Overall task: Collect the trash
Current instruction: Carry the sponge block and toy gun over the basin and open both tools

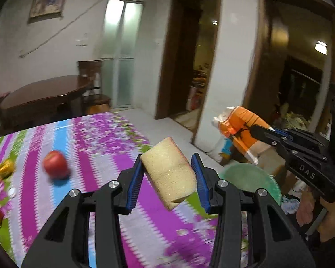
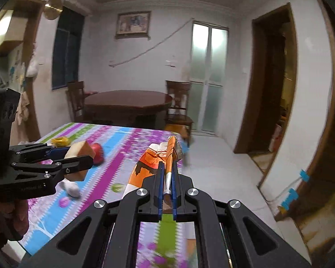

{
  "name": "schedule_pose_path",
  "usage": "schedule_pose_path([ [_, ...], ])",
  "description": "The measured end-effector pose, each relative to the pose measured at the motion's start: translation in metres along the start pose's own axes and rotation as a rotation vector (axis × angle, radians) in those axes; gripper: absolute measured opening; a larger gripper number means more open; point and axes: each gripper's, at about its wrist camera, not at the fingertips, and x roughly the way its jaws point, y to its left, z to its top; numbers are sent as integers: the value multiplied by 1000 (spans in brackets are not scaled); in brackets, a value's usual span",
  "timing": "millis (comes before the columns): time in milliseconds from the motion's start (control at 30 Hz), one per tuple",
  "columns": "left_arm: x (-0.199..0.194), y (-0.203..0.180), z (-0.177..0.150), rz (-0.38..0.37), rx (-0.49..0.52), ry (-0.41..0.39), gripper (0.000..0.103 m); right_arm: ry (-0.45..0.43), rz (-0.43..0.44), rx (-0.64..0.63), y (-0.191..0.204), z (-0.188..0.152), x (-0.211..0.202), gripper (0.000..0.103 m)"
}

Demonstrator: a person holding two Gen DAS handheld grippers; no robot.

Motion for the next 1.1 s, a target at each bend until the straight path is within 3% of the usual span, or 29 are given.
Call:
schedule_pose_path([
  [333, 69, -93, 5, -187, 110, 85, 42, 92, -136, 65, -125, -37, -42, 6],
  [600, 116, -147, -10, -246, 163, 174, 42, 217, -193, 114, -197, -83, -51, 6],
  [800, 141, -170, -27, -267, 198, 251, 42, 314, -191, 165, -215, -116, -34, 6],
  [1100, 173, -183, -50, -261, 211, 342, 42, 395, -183, 182, -198, -137, 10, 6],
])
